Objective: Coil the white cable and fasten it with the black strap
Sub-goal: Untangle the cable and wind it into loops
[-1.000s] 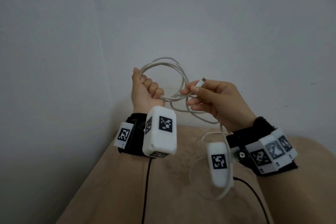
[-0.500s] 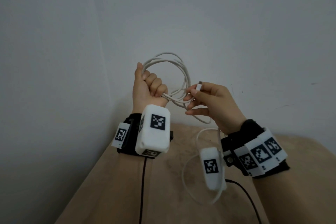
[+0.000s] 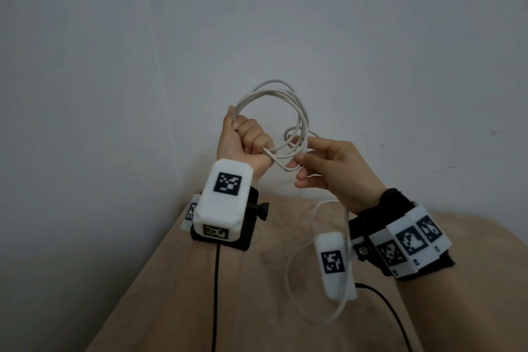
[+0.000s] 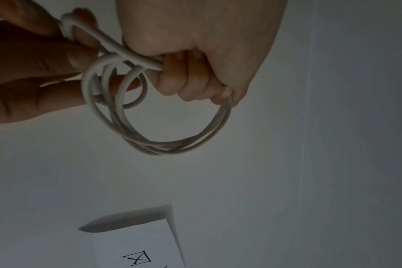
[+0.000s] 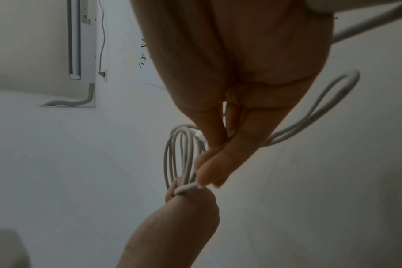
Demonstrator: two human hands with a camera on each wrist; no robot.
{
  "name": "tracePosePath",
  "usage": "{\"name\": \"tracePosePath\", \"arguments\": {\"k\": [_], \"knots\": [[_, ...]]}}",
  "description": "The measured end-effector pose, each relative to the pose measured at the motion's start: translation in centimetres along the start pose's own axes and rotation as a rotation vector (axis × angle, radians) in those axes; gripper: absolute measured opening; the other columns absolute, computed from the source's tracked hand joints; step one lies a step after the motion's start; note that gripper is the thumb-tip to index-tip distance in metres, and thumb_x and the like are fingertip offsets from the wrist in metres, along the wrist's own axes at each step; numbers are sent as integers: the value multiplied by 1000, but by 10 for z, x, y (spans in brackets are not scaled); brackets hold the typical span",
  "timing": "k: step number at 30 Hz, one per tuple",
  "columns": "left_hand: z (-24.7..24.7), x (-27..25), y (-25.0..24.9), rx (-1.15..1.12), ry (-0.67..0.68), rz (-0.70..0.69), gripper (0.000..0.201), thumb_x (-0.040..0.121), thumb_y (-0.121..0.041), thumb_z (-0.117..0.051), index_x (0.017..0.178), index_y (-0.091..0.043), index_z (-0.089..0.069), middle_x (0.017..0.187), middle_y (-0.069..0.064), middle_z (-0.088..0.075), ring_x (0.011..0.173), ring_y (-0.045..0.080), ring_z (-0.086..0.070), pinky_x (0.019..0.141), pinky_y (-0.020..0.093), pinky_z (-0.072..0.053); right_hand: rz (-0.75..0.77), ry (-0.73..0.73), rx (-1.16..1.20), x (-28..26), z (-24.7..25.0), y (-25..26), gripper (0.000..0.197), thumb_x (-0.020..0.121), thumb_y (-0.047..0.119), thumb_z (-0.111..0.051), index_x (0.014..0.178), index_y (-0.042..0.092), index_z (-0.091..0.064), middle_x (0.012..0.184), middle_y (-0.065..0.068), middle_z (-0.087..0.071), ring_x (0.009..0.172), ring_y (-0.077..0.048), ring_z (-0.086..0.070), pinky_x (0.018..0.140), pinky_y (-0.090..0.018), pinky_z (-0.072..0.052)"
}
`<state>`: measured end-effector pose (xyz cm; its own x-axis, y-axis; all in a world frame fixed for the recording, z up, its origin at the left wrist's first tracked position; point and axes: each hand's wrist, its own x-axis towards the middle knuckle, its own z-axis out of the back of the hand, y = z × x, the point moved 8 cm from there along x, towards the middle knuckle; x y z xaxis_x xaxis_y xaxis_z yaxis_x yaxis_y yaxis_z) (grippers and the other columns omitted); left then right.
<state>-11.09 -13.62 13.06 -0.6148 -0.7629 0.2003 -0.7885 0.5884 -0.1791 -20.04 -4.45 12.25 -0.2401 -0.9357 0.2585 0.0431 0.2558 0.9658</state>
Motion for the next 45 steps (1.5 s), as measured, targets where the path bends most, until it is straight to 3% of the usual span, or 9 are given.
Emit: {"name": "tracePosePath", "arguments": {"k": [7, 10, 15, 19, 25, 29, 33, 36, 45], "knots": [[-3, -2, 18, 153, -17, 152, 64, 97, -43, -40, 40, -15, -38, 30, -3, -25, 36, 6, -4, 28, 17, -8, -29, -12, 85, 2, 7, -4, 16, 90, -4, -56, 98, 1, -69, 70, -8, -69, 52, -9, -63, 55, -18, -55], [1, -3, 22, 308, -97, 161, 64, 97, -42, -42, 39, -16, -37, 32, -5, -23, 25, 8, -11, 27, 16, -10, -19, -5, 105, 1, 7, -5, 16, 87, -9, -55, 89, 0, -69, 82, -9, -73, 67, -17, -71, 60, -21, -57], [16, -4, 5, 433, -284, 19, 58, 98, -39, -45, 45, -18, -32, 33, -7, -19, 22, 6, -16, 25, 13, -11, 24, 112, 184, 1, -1, 3, 35, 84, -20, -46, 110, -3, -62, 102, -17, -72, 96, -25, -69, 81, -29, -56], [19, -7, 2, 464, -353, -60, 49, 98, -38, -46, 56, -20, -28, 34, -8, -18, 23, 6, -15, 25, 15, -13, 75, 50, 296, 4, 1, 6, 37, 75, -15, -55, 108, -1, -51, 91, -16, -73, 89, -27, -69, 82, -35, -56], [20, -8, 4, 441, -371, -88, 48, 98, -39, -47, 57, -20, -29, 33, -8, -18, 23, 6, -15, 25, 16, -13, 208, -196, -111, 1, 14, 8, 54, 76, 1, -76, 104, 23, -35, 83, -13, -73, 73, -25, -71, 78, -35, -57], [22, -8, 3, 443, -388, -114, 48, 97, -39, -48, 58, -20, -29, 33, -8, -18, 23, 6, -15, 26, 15, -13, 309, -134, -238, 0, 11, 16, 27, 81, 6, -72, 95, 19, -53, 82, -17, -72, 73, -32, -69, 74, -43, -59], [25, -8, -4, 434, -401, -122, 48, 98, -39, -47, 58, -21, -28, 32, -8, -17, 23, 7, -15, 26, 15, -13, 368, -266, -286, -2, 26, 22, 13, 73, 14, -80, 75, 19, -68, 88, -6, -72, 78, -19, -68, 64, -38, -59], [27, -7, -8, 338, -376, -93, 50, 99, -36, -45, 55, -20, -27, 31, -7, -17, 22, 7, -15, 26, 14, -11, 360, -395, -232, -3, 44, 25, 17, 66, 23, -84, 64, 28, -68, 103, -4, -68, 94, -10, -65, 78, -26, -54], [7, -2, 2, 316, -163, 20, 68, 98, -39, -42, 35, -17, -36, 31, -5, -20, 21, 9, -18, 29, 17, -10, 198, -65, 198, 7, 27, 14, 11, 92, 7, -55, 85, 12, -49, 99, -16, -73, 104, -24, -67, 94, -28, -50]]}}
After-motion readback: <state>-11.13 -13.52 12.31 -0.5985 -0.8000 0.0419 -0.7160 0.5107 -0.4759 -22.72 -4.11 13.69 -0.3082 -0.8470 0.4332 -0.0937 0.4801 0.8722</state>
